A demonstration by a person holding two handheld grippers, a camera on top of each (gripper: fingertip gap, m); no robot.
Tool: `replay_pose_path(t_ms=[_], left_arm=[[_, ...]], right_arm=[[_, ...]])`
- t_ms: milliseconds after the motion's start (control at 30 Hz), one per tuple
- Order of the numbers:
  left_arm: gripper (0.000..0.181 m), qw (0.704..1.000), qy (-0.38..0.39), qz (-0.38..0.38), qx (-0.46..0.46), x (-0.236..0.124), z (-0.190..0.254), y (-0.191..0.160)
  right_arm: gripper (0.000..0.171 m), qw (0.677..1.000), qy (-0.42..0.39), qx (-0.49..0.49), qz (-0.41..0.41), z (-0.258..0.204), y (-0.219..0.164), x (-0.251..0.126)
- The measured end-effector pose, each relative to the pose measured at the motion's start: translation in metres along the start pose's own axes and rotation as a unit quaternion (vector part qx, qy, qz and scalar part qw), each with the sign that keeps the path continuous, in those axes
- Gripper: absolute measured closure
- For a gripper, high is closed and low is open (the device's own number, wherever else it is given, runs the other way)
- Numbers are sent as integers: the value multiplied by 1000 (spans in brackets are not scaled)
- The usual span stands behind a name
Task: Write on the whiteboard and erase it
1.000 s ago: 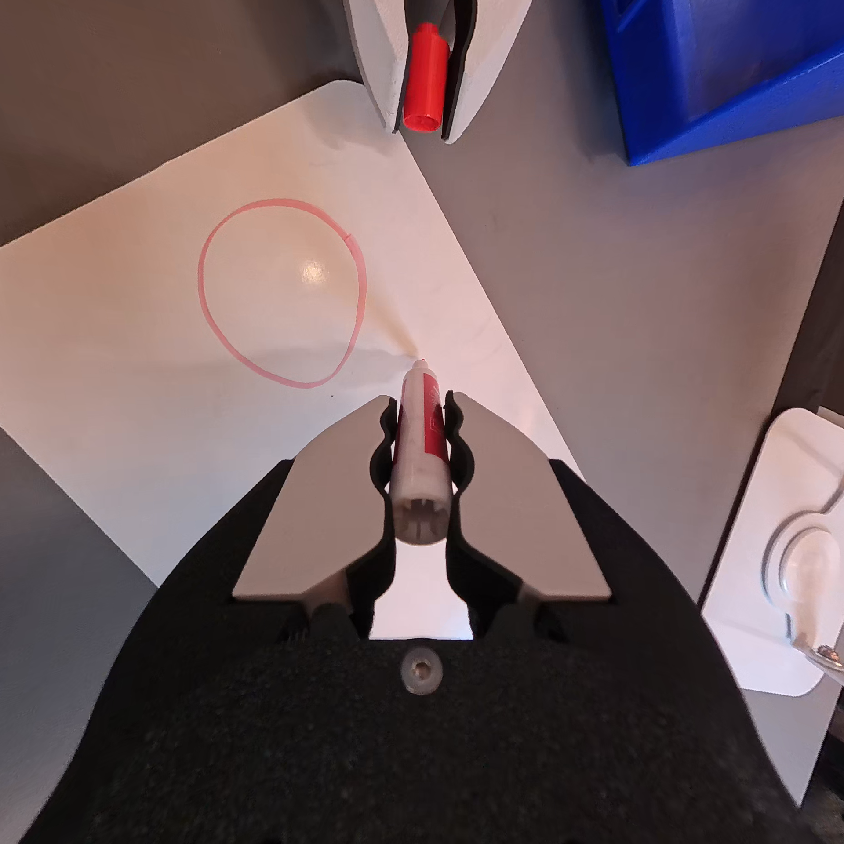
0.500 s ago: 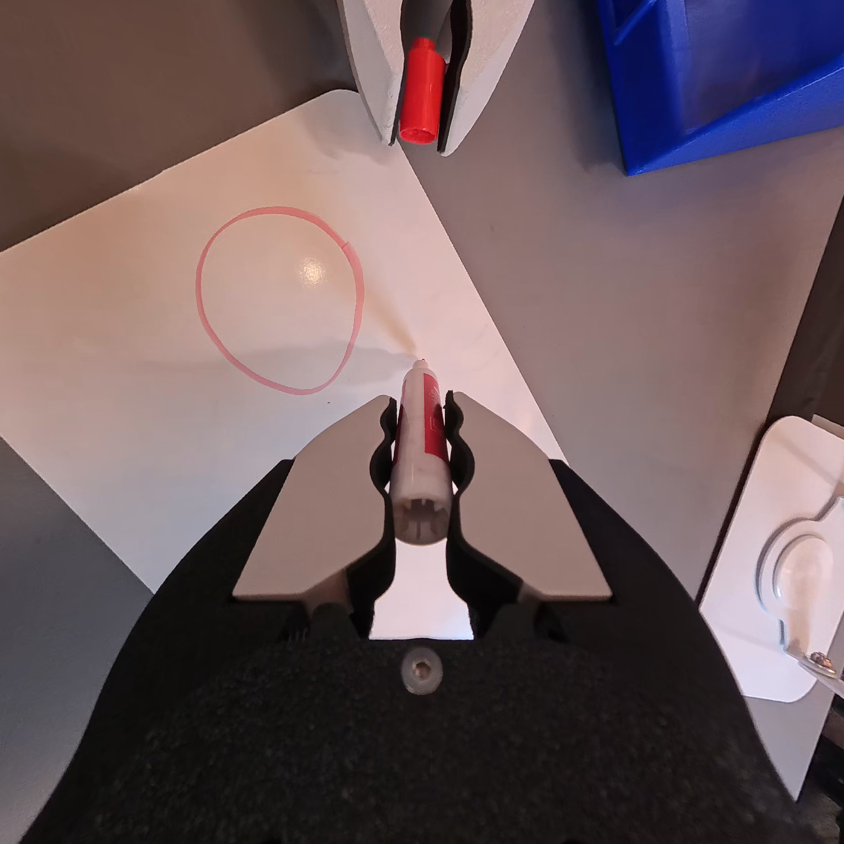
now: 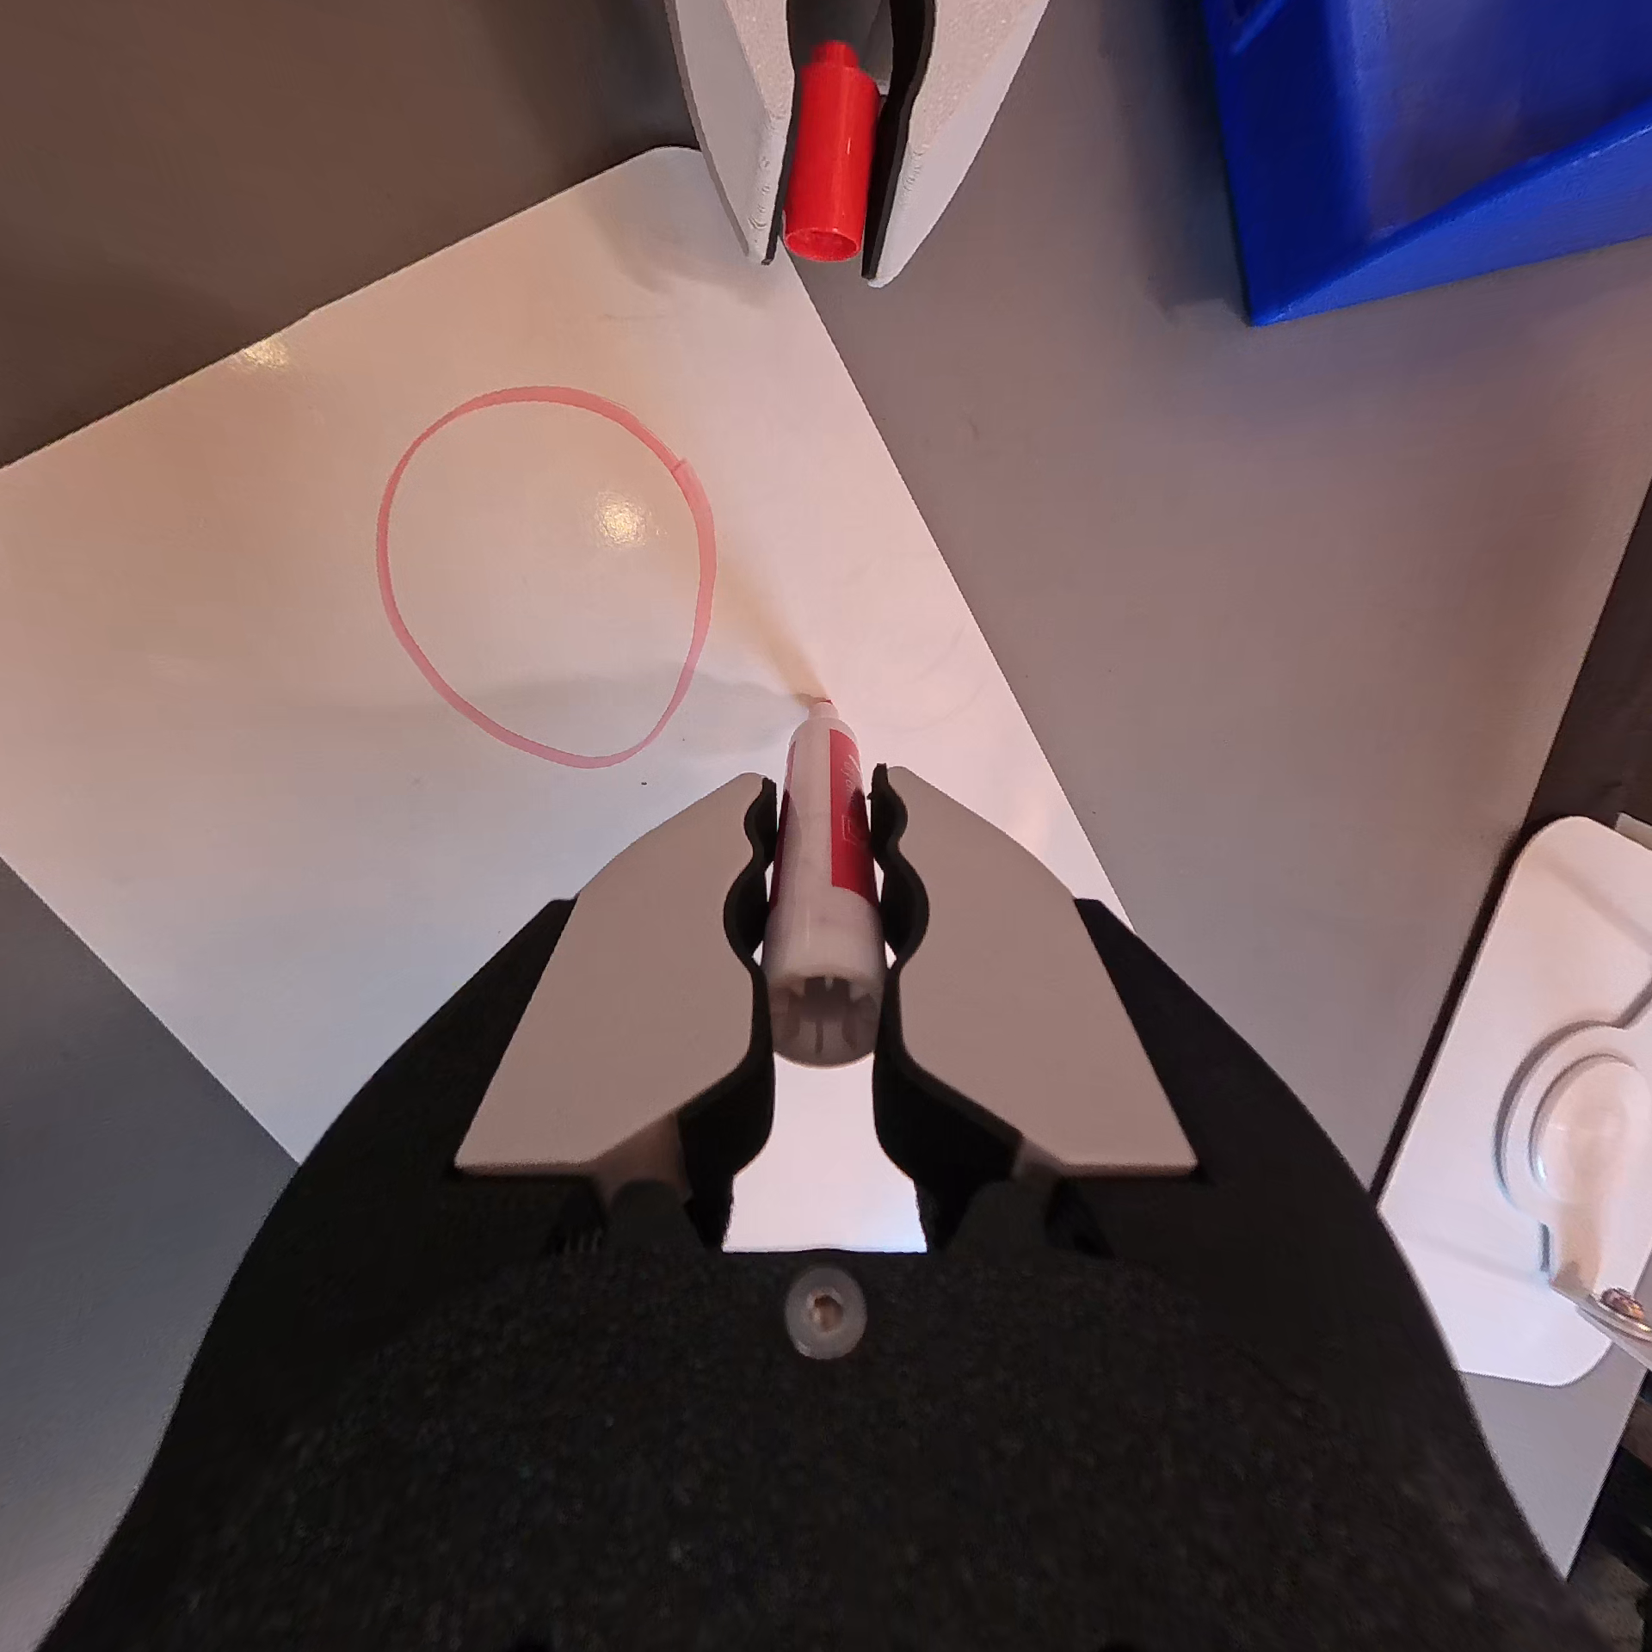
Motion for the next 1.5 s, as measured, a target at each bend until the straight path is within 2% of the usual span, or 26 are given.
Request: replay_pose_path(t_ms=[667,867,1233,1500], left_arm=[[162,1000,0,0,-1,0,0,0],[162,1000,1,1,-1,1,0,0],[162,1000,0,2,-4,0,-1,0],[162,1000,-1,1,-3,1,-1,0]], right_arm=[[151,999,20,4,-32,-52,-18,-33],[151,999,12,5,-37,-49,-23,-34],[151,996,-20,50,-66,-25,-62,-45],[151,997,-25,43,-62,-20,-57,-40]])
Point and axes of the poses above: each gripper's, where its closed fingertips meet, x out along the fingers, y out of its top, z = x × y across the jaws, the point moved 6 cm from there along -x, back along the fingers, and after that the axes turned 6 degrees about -y, right-handed, at the moved point
